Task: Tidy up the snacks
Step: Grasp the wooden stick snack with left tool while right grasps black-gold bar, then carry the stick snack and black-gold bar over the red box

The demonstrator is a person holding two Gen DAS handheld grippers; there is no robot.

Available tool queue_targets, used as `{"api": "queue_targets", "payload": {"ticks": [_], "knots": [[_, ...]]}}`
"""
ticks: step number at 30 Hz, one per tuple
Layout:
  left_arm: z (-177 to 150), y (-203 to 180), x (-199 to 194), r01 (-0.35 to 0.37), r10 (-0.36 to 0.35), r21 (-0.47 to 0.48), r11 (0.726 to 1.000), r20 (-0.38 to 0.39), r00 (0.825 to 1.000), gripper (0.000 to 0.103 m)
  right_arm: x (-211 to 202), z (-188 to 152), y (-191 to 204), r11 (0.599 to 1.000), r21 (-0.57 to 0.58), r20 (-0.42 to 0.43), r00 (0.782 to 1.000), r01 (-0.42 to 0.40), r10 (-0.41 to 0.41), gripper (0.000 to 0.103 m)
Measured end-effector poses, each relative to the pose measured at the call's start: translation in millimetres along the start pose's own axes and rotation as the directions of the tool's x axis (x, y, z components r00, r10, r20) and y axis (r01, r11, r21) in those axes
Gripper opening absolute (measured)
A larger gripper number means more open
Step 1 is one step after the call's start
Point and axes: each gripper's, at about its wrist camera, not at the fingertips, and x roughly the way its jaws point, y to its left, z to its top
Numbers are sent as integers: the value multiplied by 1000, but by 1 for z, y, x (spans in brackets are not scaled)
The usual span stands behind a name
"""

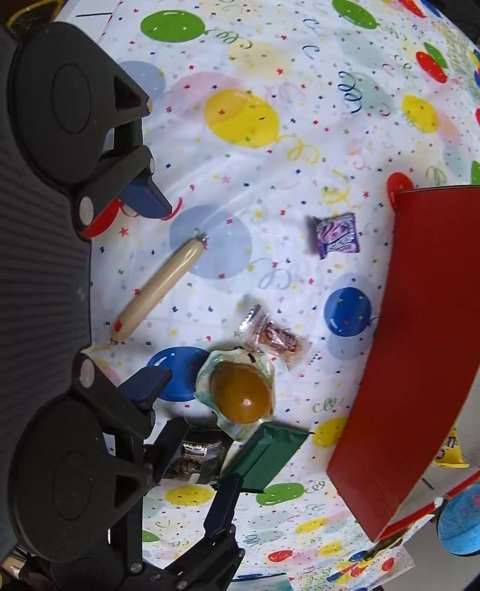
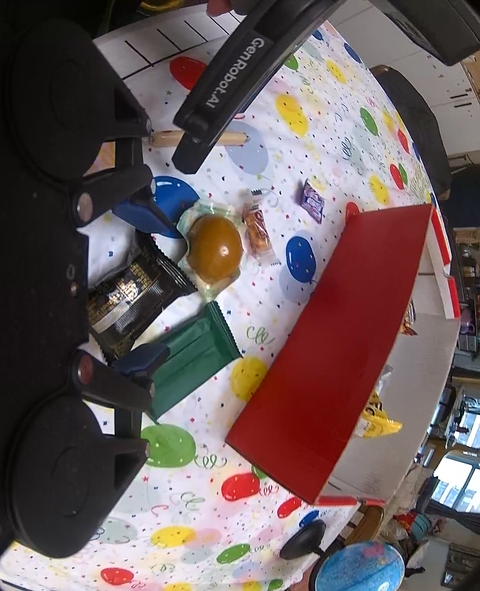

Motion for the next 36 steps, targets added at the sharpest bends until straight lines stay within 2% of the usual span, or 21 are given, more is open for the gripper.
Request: {"api": "queue_targets", "payload": {"ticks": [6,7,13,15,17,18,19,21,23,27,36], "knots": [[-3,-3,0,-7,7,7,1000,6,1000,86,-2,-5,1,1000,10,-9,1000,-25,25,62],[-3,-4,0,-12,12,10,1000,10,1000,84,-3,-6,2,1000,11,-11,1000,-26,26,58],[-6,-12,0,-51,49,49,998,41,998,70,-11,-15,18,999,16,-19,999,40,-39,54],[-8,-15,0,-75,71,67,995,63,995,59,-14,-18,24,997,28,-13,997,72,-71,52],[-10,-19,1,-106,98,92,990,83,992,52,-17,-20,27,994,47,-3,995,96,-96,45],[-11,-21,1,-119,110,104,987,96,989,42,-19,-21,28,992,62,3,994,107,-107,40],[-12,-22,1,-136,124,114,984,108,986,35,-19,-21,28,990,78,2,993,115,-115,27],[-11,-22,1,-142,127,124,982,122,984,21,-20,-23,27,985,107,-3,991,134,-134,26],[-10,-20,2,-137,121,125,983,129,984,14,-21,-26,28,981,123,3,989,149,-151,26],[-7,-9,-2,-116,102,107,987,132,986,12,-27,-30,25,970,182,12,986,163,-169,25],[-4,7,-28,-64,52,69,996,169,984,11,-52,-34,17,929,341,72,982,141,-175,25]]}}
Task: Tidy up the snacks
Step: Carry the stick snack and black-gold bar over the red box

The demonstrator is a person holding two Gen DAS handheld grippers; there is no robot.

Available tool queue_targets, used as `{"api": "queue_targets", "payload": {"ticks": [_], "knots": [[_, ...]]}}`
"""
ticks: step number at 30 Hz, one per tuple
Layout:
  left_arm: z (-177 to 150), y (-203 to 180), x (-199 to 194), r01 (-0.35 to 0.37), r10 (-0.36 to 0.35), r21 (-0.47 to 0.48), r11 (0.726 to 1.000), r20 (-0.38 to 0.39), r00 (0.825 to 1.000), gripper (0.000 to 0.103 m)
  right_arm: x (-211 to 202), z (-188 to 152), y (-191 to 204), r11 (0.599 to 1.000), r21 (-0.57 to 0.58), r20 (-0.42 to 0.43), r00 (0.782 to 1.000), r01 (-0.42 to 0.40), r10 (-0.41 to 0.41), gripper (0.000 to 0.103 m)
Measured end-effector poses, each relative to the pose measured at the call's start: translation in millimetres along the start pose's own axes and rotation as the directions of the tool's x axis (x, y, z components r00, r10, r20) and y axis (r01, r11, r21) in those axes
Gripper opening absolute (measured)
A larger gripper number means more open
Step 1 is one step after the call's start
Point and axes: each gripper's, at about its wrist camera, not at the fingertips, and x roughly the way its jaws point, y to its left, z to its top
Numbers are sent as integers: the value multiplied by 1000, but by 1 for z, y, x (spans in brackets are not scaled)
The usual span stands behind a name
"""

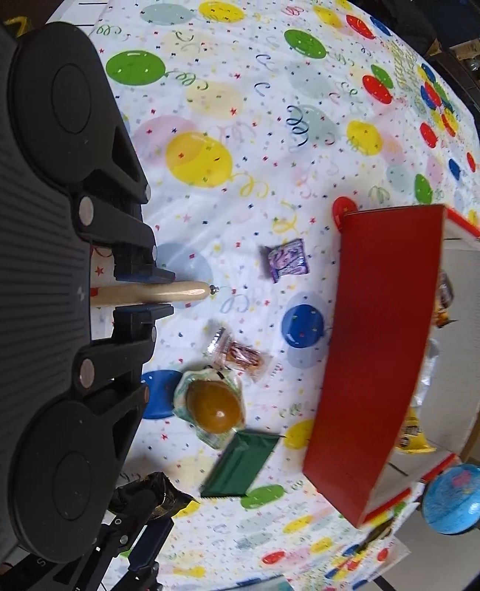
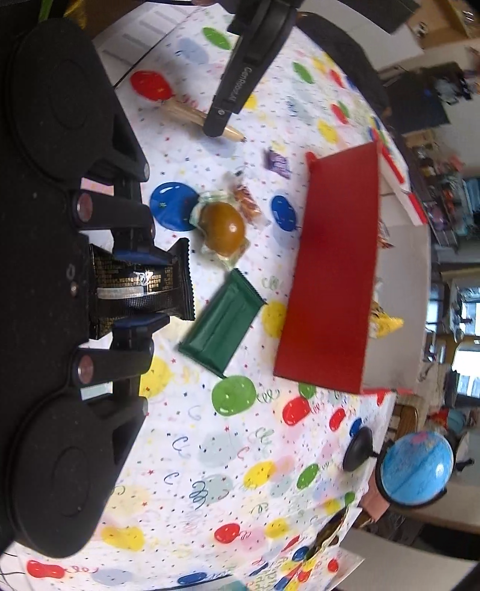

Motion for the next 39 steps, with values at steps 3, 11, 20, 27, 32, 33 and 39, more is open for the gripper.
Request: {"api": "queue_targets", "payload": {"ticks": [3,11,20,27,32,33,39], "knots": [[5,1,-14,9,-9,-2,1000,34,999,12,-11,4,-2,999,40,31,1000,-1,0,25],[26,-6,-56,53,-57,33,998,140,988,11,-39,27,-4,995,102,125,992,-9,-4,25],[61,-15,-83,86,-106,94,992,222,969,11,-57,65,-6,991,131,217,976,6,-35,25],[97,-21,-92,88,-118,124,988,262,958,12,-56,102,-9,990,140,266,963,13,-51,25],[123,-23,-93,75,-113,141,987,286,952,11,-46,127,-11,989,149,284,957,22,-64,25],[128,-23,-93,70,-110,144,987,292,950,11,-43,132,-11,988,152,285,956,22,-65,25],[161,-18,-87,45,-86,135,990,317,945,12,-23,153,-13,986,163,283,956,33,-79,25]]}}
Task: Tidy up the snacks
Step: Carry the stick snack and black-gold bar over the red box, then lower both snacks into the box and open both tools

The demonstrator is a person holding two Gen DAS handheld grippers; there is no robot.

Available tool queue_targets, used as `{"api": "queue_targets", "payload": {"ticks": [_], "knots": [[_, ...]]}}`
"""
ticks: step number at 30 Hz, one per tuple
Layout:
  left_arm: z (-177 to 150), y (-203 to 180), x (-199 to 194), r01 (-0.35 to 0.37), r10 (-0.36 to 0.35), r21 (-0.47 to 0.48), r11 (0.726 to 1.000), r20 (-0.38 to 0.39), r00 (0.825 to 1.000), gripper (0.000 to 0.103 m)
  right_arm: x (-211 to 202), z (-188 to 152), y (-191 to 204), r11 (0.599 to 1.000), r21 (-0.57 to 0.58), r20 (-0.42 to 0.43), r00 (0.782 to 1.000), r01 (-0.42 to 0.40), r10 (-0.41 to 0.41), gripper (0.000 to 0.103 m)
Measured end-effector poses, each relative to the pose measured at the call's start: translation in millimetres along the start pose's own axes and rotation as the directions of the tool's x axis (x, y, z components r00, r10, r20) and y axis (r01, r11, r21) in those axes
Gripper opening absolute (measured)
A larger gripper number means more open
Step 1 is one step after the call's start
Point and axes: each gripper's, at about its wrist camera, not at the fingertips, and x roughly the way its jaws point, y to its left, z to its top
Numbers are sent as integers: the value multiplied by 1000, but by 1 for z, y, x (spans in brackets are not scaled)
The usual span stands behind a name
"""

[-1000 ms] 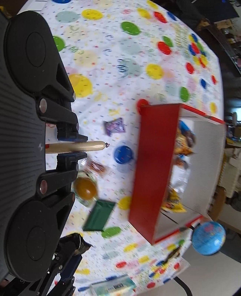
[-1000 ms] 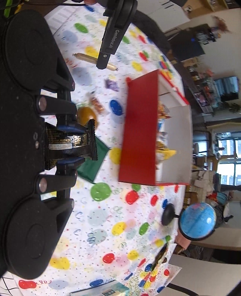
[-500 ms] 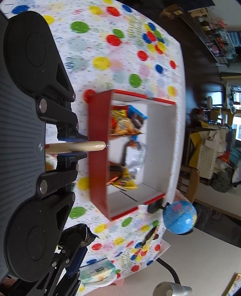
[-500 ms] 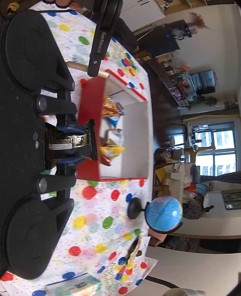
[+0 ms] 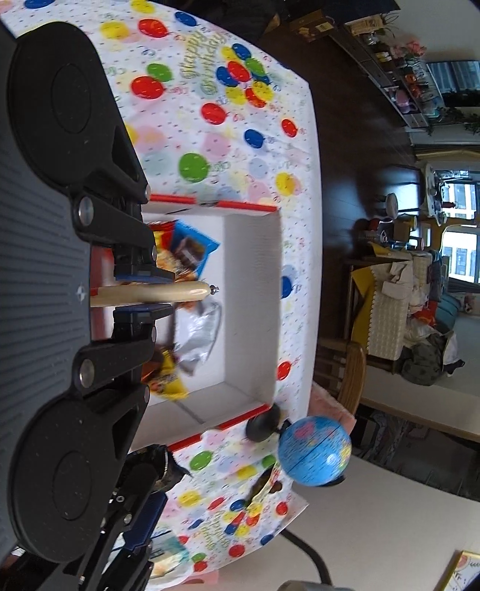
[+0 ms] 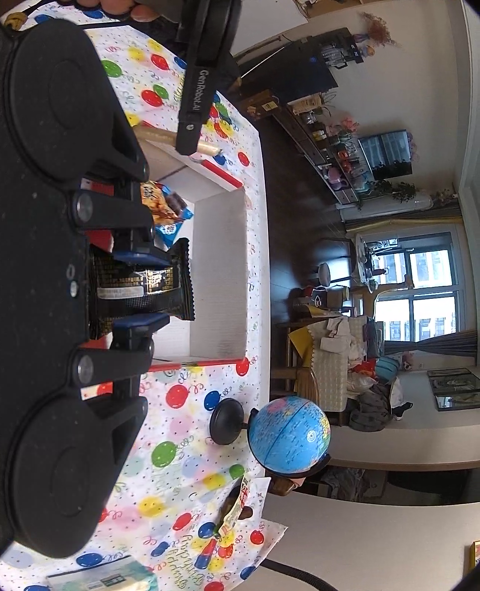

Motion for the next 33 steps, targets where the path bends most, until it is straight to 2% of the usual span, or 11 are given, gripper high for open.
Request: {"api": "queue_targets", "payload": {"ticks": [7,17,27,33], "knots": [[25,13,31,-12,12,9,1000,-15,1000,12,33,15,1,999,-5,-12,999,42,-42,25],[44,21,79,-20,23,40,999,-66,998,12,87,31,3,997,-13,-56,995,79,-80,25],[49,29,130,-17,27,75,997,-140,990,12,132,27,-4,994,-3,-133,985,111,-111,25],[42,28,152,-22,39,92,996,-189,981,12,145,19,-5,994,-5,-181,977,111,-110,25]]}}
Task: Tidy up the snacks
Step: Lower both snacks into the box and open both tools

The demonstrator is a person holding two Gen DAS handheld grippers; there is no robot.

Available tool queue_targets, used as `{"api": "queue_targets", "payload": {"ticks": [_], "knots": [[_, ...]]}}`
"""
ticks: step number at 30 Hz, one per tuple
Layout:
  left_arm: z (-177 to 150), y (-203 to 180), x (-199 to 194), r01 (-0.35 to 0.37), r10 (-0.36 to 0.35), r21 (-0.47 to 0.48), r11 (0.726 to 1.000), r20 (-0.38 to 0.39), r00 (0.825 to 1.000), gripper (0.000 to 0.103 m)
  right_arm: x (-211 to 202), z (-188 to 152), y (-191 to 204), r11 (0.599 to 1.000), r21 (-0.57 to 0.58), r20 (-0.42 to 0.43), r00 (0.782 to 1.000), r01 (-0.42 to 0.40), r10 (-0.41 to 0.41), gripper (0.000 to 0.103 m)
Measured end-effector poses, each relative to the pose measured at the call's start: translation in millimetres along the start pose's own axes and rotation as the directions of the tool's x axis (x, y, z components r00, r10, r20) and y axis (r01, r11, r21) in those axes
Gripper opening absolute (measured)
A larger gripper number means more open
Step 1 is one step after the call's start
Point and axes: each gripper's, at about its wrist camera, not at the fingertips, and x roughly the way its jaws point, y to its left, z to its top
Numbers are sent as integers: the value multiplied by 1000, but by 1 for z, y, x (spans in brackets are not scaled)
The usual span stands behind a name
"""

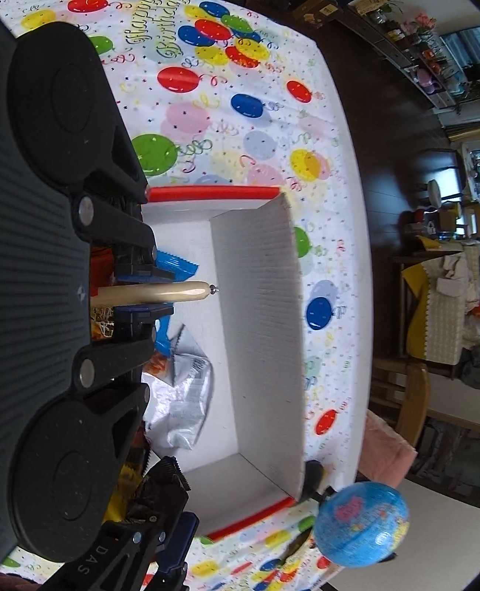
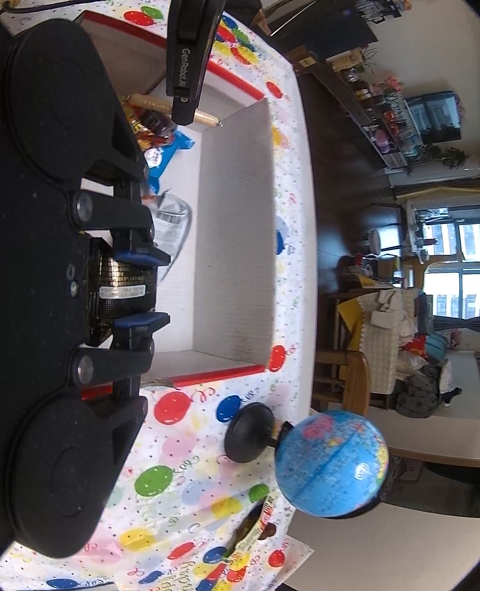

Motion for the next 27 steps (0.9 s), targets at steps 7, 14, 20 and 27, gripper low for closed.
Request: {"api": "queue_targets", "payload": {"ticks": [7,14,20,27], "knots": [[-3,-2,7,-1,1,6,1000,-29,1000,12,1,-5,-2,1000,13,-21,1000,-18,18,27],[-7,-2,-1,1,-1,4,1000,-25,1000,30,-9,-8,-2,999,22,-18,999,-35,35,31],[-13,-3,-20,23,-23,-10,1000,11,1000,61,-25,-12,-4,998,29,-3,999,-48,48,33],[-23,-8,-48,25,-24,-18,1000,54,998,63,-51,-20,-7,998,33,31,998,-55,54,38]]}}
